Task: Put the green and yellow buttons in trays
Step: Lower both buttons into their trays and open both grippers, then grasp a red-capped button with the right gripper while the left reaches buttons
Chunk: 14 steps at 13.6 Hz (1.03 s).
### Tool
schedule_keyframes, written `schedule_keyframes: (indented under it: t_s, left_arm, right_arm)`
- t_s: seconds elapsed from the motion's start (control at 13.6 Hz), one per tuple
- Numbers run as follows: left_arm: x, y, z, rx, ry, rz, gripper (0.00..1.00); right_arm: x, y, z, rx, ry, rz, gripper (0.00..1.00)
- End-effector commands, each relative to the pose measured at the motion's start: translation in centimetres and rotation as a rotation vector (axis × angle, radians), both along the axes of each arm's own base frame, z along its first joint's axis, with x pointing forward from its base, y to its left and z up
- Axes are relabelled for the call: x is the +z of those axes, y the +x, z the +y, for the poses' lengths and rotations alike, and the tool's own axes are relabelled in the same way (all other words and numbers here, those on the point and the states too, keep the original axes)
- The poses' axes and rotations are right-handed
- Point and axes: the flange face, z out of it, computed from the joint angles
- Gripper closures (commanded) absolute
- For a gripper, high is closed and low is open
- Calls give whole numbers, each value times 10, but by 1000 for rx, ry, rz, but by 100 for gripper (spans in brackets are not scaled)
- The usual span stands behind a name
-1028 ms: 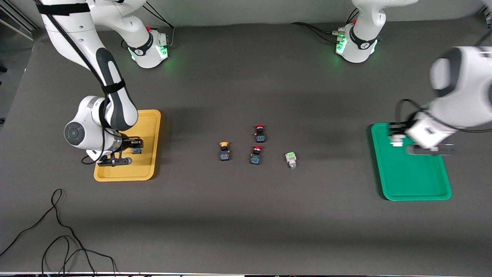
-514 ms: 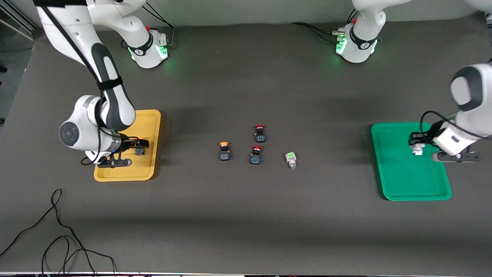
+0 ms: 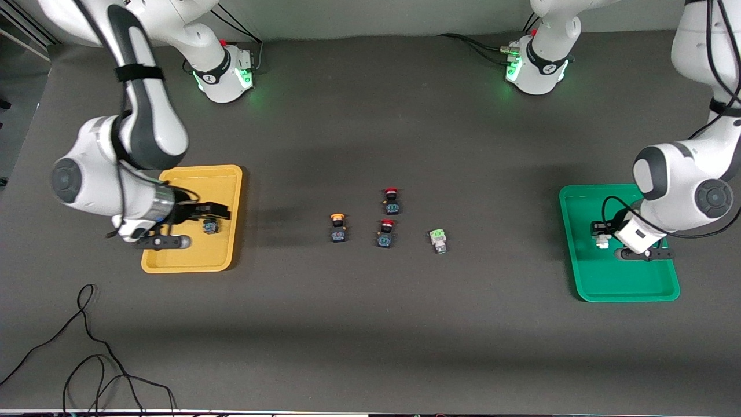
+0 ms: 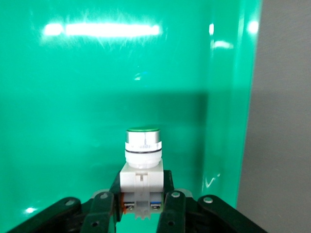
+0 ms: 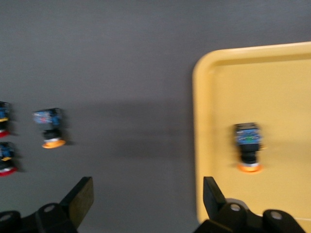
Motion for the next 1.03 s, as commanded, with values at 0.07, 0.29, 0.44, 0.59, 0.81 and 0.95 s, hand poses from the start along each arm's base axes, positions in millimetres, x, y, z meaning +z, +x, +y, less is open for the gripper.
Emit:
schedule_keyframes:
  t_s: [0.07,0.29,0.44,0.59,0.81,0.95]
  left_arm:
    - [12,4,0,26,18,-7,0]
    - [56,14,3,15,31,-40,0]
    - [127,26,12,1,64,-5,0]
    - [204,42,16,-11,80,30,0]
    - [270,51,-4,-65,70,25,0]
    - [281,53,-49,-116,65,3,0]
  right_arm:
    - [-5,6,103,-79,-58,1,0]
    - [-28,2,168,-118,-49,-15,0]
    - [-58,1,187,-122,-49,-41,0]
    - [-95,-6,211,-106,-69,-75,0]
    - [-129,-14,229,-99,-49,-84,0]
    - [-145,-18,236,-88,-57,-90,0]
